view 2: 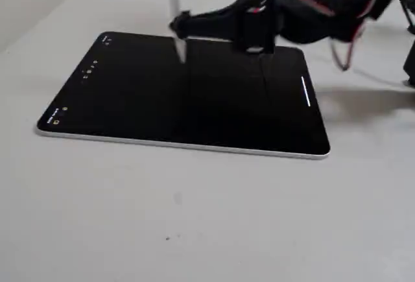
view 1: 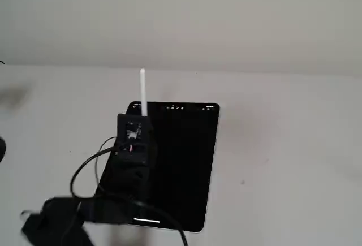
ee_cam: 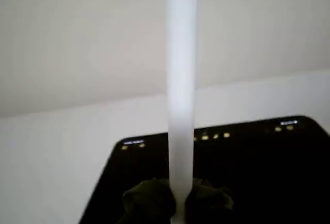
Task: Draw a line in the middle of the ipad using the apple pencil
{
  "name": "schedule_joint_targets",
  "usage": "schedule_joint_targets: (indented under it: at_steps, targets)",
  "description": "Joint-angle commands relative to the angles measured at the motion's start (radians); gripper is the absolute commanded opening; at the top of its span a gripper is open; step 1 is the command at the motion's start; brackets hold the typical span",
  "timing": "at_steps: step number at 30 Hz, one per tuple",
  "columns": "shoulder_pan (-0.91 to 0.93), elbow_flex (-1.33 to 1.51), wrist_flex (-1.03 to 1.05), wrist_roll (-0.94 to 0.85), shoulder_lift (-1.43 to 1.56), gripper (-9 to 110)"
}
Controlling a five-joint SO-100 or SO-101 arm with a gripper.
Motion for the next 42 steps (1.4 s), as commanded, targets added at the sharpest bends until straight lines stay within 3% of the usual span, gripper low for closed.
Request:
schedule_joint_targets:
  at_steps: [1,18,42]
  targets:
    - [0.038,-0.206,-0.015,-0.035,-0.091,0]
    - [0.046,-0.423,0.031,-0.078,-0.281,0]
    - [0.048,-0.397,-0.041,-0.092,-0.345,0]
